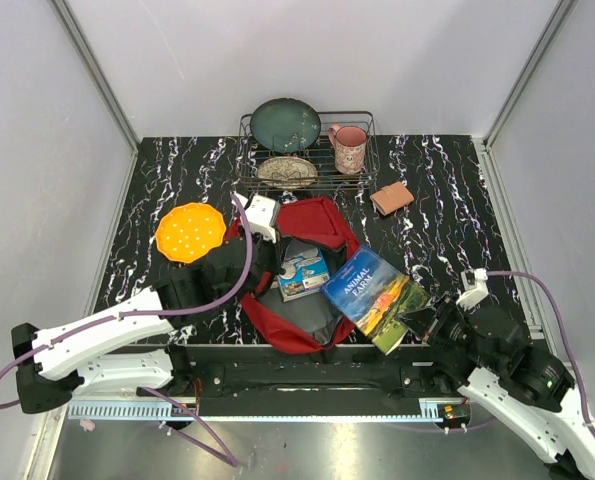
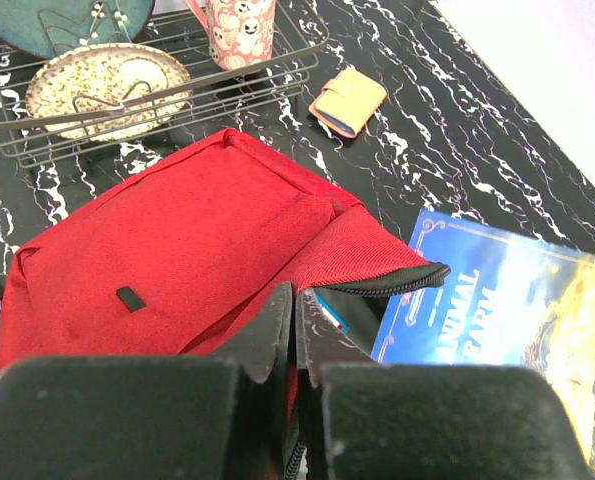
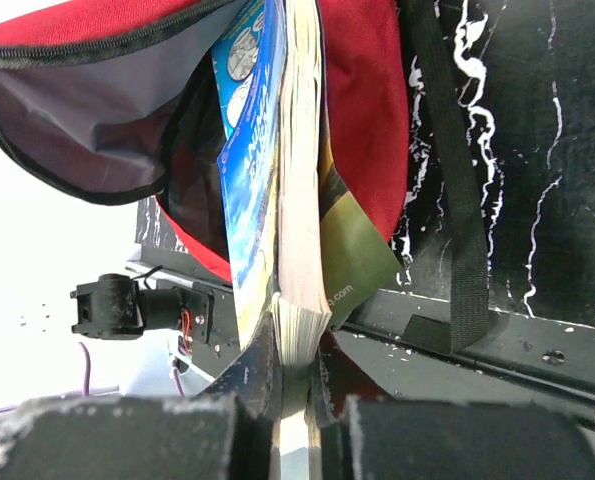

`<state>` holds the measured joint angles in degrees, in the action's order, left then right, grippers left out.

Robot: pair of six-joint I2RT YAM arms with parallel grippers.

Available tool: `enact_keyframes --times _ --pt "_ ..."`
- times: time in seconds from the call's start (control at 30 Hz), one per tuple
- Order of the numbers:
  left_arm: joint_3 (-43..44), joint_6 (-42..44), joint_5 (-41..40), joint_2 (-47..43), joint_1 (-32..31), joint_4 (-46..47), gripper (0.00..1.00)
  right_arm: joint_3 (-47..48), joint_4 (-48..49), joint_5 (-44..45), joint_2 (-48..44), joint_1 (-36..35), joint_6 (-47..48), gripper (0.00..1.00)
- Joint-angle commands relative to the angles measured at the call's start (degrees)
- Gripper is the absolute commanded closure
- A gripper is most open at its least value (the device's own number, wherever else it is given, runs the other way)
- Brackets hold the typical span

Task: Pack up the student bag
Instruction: Place the book in the student bag.

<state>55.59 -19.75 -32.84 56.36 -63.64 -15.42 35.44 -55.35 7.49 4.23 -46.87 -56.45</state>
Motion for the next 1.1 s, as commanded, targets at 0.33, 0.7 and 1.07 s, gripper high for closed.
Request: enact_keyframes --times 0.33,0.7,1.07 --pt "4.6 0.0 1.0 1.5 0.8 7.4 1.00 -5.8 13.2 -12.0 -3.2 -0.3 -5.0 1.00" --pt "4.4 -2.2 8.8 1.4 0.7 9.0 1.00 -21.3 49.3 -0.2 10.6 -0.3 -16.7 1.00" --pt "4.1 -0.6 15.7 2.3 0.2 8.0 1.00 -15.7 86.9 4.5 54.9 -0.6 -23.0 0.95"
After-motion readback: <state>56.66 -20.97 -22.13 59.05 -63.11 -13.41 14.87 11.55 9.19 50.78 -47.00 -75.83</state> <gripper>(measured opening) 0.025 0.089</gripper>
